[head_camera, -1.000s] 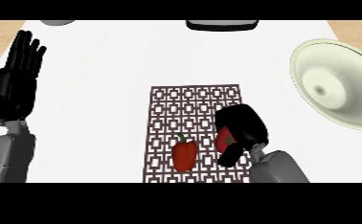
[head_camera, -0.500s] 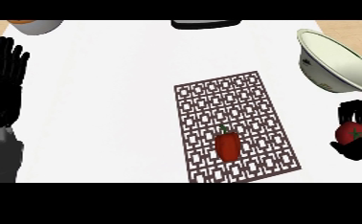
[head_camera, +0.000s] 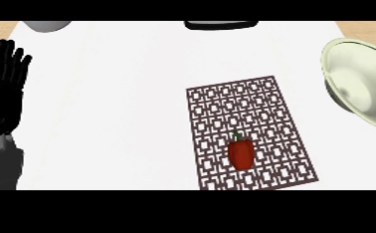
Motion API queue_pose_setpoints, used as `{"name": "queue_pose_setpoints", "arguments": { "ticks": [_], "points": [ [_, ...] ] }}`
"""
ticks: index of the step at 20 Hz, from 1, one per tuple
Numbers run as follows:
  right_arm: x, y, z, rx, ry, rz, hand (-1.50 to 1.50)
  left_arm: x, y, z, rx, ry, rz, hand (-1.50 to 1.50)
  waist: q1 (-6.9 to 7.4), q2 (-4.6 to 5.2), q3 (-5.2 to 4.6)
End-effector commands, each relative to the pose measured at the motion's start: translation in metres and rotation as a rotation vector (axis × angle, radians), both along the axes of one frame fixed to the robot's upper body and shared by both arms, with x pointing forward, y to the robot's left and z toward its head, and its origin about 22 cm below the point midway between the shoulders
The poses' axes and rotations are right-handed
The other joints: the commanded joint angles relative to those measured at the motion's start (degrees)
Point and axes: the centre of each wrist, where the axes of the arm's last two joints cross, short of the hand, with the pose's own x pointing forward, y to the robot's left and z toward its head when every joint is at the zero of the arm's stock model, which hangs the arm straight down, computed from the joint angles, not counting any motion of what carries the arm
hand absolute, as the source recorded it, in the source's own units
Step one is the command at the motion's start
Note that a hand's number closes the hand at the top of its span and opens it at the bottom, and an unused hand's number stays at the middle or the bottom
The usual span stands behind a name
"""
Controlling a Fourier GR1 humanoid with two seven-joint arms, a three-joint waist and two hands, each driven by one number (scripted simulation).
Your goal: Pick the tomato from the placemat and place it in the bowl
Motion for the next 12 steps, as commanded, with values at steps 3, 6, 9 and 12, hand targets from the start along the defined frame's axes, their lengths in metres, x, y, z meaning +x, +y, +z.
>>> {"name": "queue_pose_setpoints", "arguments": {
  "ticks": [3,6,9,12],
  "points": [
    [-0.038,-0.049,0.062,0.123,-0.230,0.144,1.50,0.000,-0.006,-0.006,-0.007,0.013,-0.028,0.00,1.33,-0.16,-0.14],
    [-0.058,-0.065,0.084,0.161,-0.308,0.203,1.50,0.001,-0.008,-0.008,-0.010,0.010,-0.036,0.00,2.11,-0.09,-0.25],
    [-0.065,-0.073,0.103,0.258,-0.350,0.228,1.50,0.008,-0.015,0.004,-0.007,-0.006,-0.068,0.00,3.61,-0.01,-0.25],
    [-0.063,-0.073,0.112,0.395,-0.378,0.274,1.50,0.013,-0.015,0.009,0.004,0.003,-0.082,0.00,4.30,0.00,-0.37]
  ]
}}
